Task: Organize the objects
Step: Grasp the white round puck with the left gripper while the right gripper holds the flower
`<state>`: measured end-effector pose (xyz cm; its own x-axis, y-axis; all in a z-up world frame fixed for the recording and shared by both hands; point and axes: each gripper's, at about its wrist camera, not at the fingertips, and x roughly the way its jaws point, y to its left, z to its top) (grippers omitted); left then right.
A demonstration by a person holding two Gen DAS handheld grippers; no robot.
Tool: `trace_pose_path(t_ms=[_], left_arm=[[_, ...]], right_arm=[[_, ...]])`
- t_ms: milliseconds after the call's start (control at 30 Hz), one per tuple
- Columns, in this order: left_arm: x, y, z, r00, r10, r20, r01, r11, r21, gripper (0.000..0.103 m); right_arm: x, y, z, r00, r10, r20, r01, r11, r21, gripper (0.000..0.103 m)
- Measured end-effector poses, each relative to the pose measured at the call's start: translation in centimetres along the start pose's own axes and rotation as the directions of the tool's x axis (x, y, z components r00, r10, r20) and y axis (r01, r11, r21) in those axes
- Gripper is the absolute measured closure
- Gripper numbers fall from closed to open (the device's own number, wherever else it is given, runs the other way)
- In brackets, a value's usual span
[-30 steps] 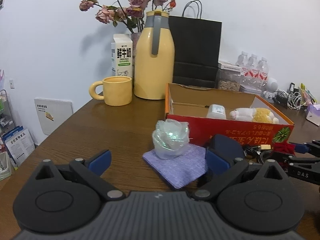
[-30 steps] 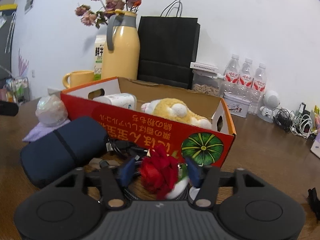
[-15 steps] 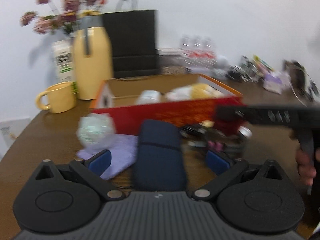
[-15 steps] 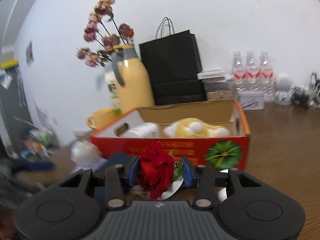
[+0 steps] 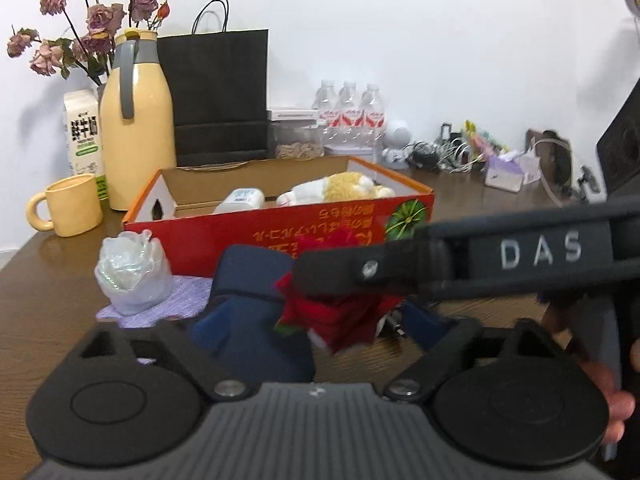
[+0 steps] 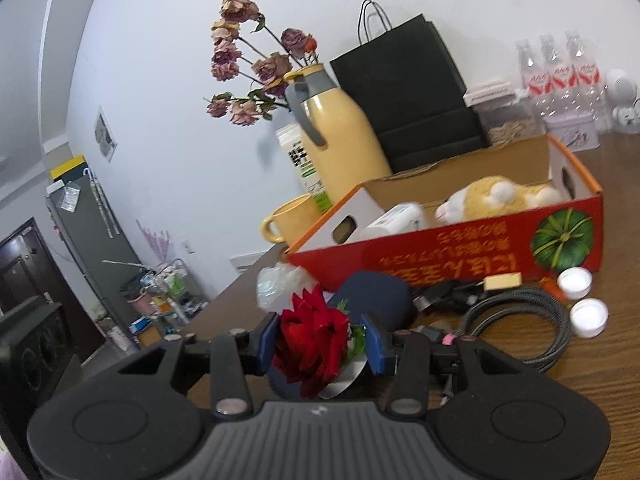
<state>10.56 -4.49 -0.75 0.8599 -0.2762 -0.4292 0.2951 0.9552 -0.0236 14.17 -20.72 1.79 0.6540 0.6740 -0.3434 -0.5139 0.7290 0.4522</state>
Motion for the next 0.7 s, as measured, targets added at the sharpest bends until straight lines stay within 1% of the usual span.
trace_pose_path(t_ms=[33, 67, 100, 133, 167, 200, 300, 400, 567, 667, 700], left_arm=[[0.08, 0.08, 0.01, 1.000, -0.012, -0.004, 0.012, 1.000, -0.005, 0.032], [0.18, 0.08, 0.00, 1.000, -0.023, -0.010, 0.023, 1.000, -0.008, 0.046], [0.38, 0.17, -0.01, 0.999, -0.030, -0.019, 0.029, 0.999, -0.012, 0.052], [0.48, 0.24, -0.07, 0.999, -0.032, -0.021, 0.031, 0.999, -0.017, 0.055], [0.44, 0.33, -0.13, 0.999, -0.049, -0.019, 0.049, 0.999, -0.023, 0.060], [0.36, 0.33, -0.16, 0.998, -0.055, -0.014, 0.054, 0.998, -0.025, 0.063], [0.19, 0.19, -0.24, 0.999, -0.051, 0.001, 0.051, 0.999, -0.011, 0.063], [0.40, -0.03, -0.34, 0.999, -0.035, -0.012, 0.035, 0.999, 0.006, 0.064], [0.44, 0.06, -0.54, 0.999, -0.027, -0.029, 0.027, 1.000, 0.008, 0.064], [0.27, 0.24, -0.72, 0.999, -0.021, -0.031, 0.021, 1.000, 0.005, 0.064], [0.13, 0.36, -0.69, 0.999, -0.016, -0.029, 0.016, 1.000, 0.003, 0.064]], right_arm=[[0.10, 0.12, -0.10, 1.000, 0.006, -0.004, -0.006, 1.000, 0.006, 0.060], [0.07, 0.20, -0.23, 1.000, 0.013, -0.007, -0.013, 1.000, 0.012, 0.060], [0.12, 0.31, -0.33, 1.000, 0.023, -0.010, -0.023, 1.000, 0.017, 0.060], [0.14, 0.39, -0.38, 1.000, 0.029, -0.009, -0.029, 0.999, 0.022, 0.061], [0.12, 0.45, -0.43, 0.999, 0.035, -0.008, -0.035, 0.999, 0.025, 0.061], [0.13, 0.54, -0.47, 0.999, 0.037, -0.008, -0.036, 0.999, 0.025, 0.061], [0.07, 0.52, -0.46, 0.999, 0.041, -0.001, -0.041, 0.999, 0.028, 0.062], [-0.01, 0.58, -0.49, 0.999, 0.039, 0.008, -0.039, 0.999, 0.025, 0.065], [-0.16, 0.59, -0.41, 0.999, 0.011, 0.030, -0.011, 1.000, 0.007, 0.069], [-0.47, 0.60, -0.22, 0.997, -0.034, 0.063, 0.036, 0.999, -0.025, 0.070], [-0.54, 0.30, -0.04, 0.997, -0.039, 0.068, 0.040, 0.999, -0.017, 0.070]])
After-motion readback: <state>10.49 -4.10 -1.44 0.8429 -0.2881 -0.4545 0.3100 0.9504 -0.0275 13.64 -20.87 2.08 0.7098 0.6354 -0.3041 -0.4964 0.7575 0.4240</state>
